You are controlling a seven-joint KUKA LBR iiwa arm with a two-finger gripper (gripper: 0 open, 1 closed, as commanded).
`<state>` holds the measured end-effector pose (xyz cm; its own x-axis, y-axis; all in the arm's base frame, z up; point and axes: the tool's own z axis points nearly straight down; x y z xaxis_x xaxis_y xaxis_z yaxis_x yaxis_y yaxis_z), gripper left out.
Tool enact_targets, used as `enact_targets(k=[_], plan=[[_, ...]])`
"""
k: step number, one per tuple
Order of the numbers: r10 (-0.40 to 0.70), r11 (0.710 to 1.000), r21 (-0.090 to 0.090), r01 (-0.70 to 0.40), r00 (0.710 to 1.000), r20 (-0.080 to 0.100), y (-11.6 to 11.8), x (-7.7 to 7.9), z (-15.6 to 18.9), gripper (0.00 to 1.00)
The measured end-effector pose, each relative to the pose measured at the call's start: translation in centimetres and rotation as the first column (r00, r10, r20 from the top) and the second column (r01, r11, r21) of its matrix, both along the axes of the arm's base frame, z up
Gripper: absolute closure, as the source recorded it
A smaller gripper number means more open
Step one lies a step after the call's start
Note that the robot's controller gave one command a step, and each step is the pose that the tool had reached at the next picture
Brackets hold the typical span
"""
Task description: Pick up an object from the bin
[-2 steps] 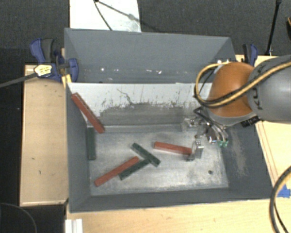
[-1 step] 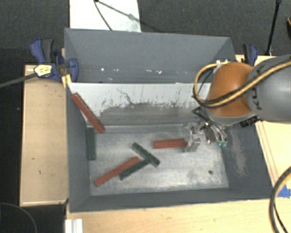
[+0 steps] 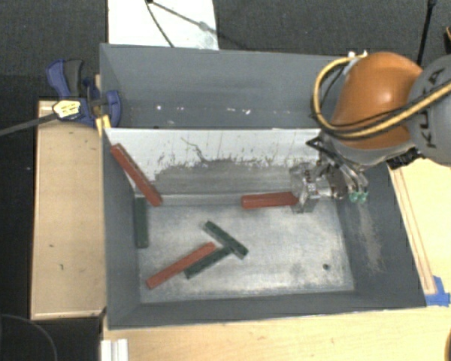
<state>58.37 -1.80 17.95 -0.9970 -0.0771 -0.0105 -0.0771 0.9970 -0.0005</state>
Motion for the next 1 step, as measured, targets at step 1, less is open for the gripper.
enact_targets(k=[1], plan=[[0.331,0.944,-0.002,-0.331,0.944,-0.003,0.46,-1.18,5.17,1.0]])
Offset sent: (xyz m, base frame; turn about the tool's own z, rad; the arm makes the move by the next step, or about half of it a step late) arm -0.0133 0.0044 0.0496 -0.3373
